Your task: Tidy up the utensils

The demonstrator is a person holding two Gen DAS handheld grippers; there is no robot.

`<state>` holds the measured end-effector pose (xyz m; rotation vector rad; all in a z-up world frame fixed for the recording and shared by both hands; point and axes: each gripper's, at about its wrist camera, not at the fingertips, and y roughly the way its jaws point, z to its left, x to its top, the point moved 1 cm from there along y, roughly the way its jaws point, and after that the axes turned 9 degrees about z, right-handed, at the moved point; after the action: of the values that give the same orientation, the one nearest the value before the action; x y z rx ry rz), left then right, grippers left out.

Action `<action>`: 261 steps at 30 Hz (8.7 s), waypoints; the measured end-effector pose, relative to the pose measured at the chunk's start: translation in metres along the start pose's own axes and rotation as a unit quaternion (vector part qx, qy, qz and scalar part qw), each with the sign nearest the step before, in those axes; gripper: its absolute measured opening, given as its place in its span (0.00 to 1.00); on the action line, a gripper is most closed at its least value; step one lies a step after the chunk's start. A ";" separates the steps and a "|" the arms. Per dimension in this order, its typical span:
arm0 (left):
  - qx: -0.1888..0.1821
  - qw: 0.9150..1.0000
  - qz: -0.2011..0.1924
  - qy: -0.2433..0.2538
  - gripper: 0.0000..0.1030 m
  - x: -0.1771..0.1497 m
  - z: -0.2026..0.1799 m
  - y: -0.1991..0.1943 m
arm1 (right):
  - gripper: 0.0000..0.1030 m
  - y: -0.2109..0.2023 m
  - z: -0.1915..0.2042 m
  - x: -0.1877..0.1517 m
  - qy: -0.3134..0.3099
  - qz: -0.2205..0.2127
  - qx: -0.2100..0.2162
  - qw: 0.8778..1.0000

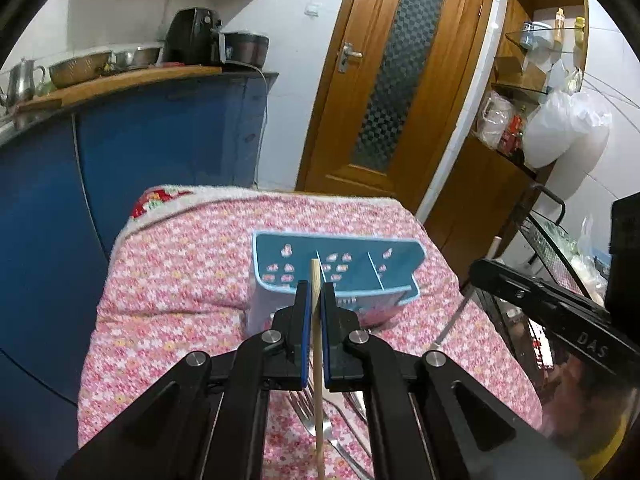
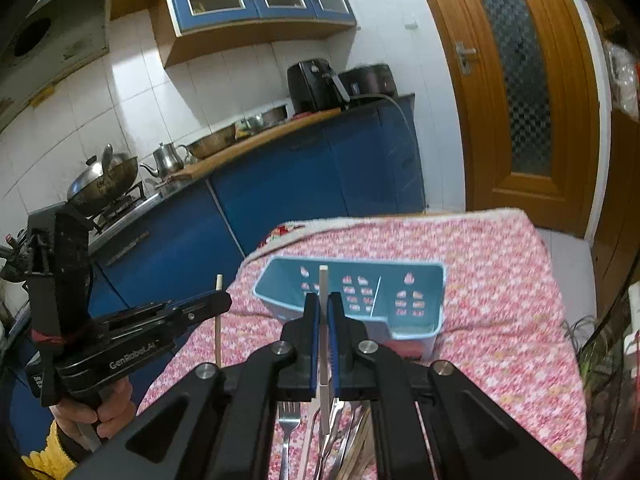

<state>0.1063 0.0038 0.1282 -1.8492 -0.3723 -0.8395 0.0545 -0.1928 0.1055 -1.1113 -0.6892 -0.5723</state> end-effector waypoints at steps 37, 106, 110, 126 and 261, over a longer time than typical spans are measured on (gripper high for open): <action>0.091 0.981 -0.170 -0.031 0.02 0.097 0.012 0.054 | 0.06 0.033 -0.041 0.063 -0.046 -0.074 -0.107 0.990; 0.172 0.985 -0.017 -0.029 0.35 -0.042 0.014 -0.008 | 0.41 0.008 -0.022 -0.030 0.014 0.022 -0.057 0.998; 0.166 0.986 0.007 -0.033 0.35 -0.053 0.016 -0.002 | 0.41 0.009 -0.027 -0.040 0.024 0.035 -0.058 0.997; 0.139 0.986 0.088 -0.017 0.35 -0.080 0.005 0.036 | 0.41 0.036 -0.047 -0.067 0.055 0.104 -0.076 0.990; 0.255 0.947 -0.194 0.034 0.00 0.083 -0.007 -0.017 | 0.06 0.006 -0.008 0.029 -0.051 -0.106 -0.076 0.990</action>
<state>0.1520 -0.0051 0.1989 -1.2779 -0.8451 -0.9590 0.0793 -0.2007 0.1214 -1.2233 -0.8702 -0.7640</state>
